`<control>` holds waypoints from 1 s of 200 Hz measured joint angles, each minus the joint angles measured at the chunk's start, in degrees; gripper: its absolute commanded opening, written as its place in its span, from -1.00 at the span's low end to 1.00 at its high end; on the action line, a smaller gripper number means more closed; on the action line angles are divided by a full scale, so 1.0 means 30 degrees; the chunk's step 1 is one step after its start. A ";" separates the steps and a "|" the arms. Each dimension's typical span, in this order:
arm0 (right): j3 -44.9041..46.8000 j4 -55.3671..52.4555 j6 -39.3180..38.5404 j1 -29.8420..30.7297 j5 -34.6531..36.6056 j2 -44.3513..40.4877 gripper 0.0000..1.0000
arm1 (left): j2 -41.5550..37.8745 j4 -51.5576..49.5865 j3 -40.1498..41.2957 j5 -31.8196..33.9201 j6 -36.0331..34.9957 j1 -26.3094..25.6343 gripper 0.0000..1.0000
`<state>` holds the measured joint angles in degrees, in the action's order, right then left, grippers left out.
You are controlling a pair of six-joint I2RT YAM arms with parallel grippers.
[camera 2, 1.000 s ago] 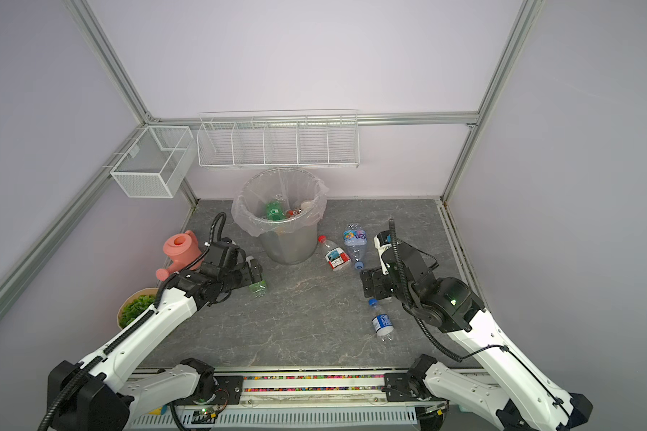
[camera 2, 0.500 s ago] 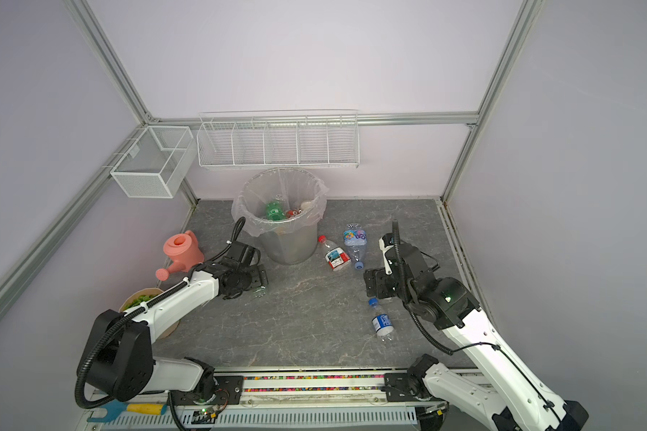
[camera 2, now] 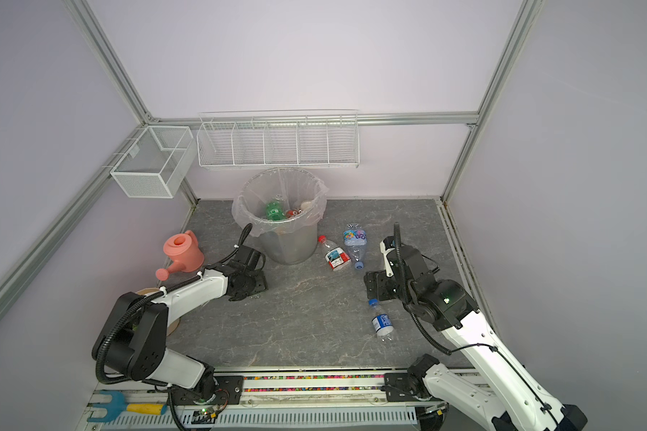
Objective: Throw the plastic bottles in the bin
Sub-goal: Pick up the plastic bottle from the middle-left of the table.
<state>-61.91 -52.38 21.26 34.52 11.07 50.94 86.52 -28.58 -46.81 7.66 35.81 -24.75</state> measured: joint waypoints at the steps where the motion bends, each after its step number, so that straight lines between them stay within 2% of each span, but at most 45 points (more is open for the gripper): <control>1: 0.0000 0.0000 0.0000 0.0007 0.0000 -0.0015 0.77 | 0.0000 0.0000 0.0000 -0.0015 -0.0015 0.0000 -0.02; 24: 0.0000 0.0007 0.0000 -0.0015 0.0000 -0.0255 0.77 | -0.0663 -0.0270 0.0051 0.0291 0.0146 0.0000 -0.33; 45: 0.0000 0.0000 0.0036 -0.0066 -0.0022 -0.0379 0.77 | -0.2098 -0.1005 -0.0066 0.0925 -0.0036 0.0000 -0.49; 75: 0.0000 0.0007 0.0160 -0.0102 -0.0146 -0.0444 0.77 | -0.4969 -0.2055 -0.0583 0.2040 -0.0087 0.0000 -0.53; 115: 0.0000 0.0007 0.0277 -0.0102 -0.0175 -0.0801 0.77 | -1.0593 -0.2149 -0.0736 0.3548 -0.0109 0.0000 -0.56; 133: 0.0000 -0.0007 0.0277 -0.0102 -0.0204 -0.0911 0.77 | -1.2575 -0.2280 -0.1814 0.4102 -0.0474 0.0000 -0.57; 170: 0.0000 0.0000 0.0342 -0.0102 -0.0452 -0.0925 0.77 | -1.3238 -0.2273 -0.6105 0.4605 -0.1814 0.0000 -0.57; 200: 0.0175 0.0248 0.0517 -0.0102 -0.0845 -0.0933 0.77 | -1.3274 -0.2200 -0.8218 0.4408 -0.2834 0.0000 -0.58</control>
<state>-61.39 -51.64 22.81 34.22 8.54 48.14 46.70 -35.18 -71.46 20.88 27.31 -24.75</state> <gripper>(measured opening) 0.887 0.363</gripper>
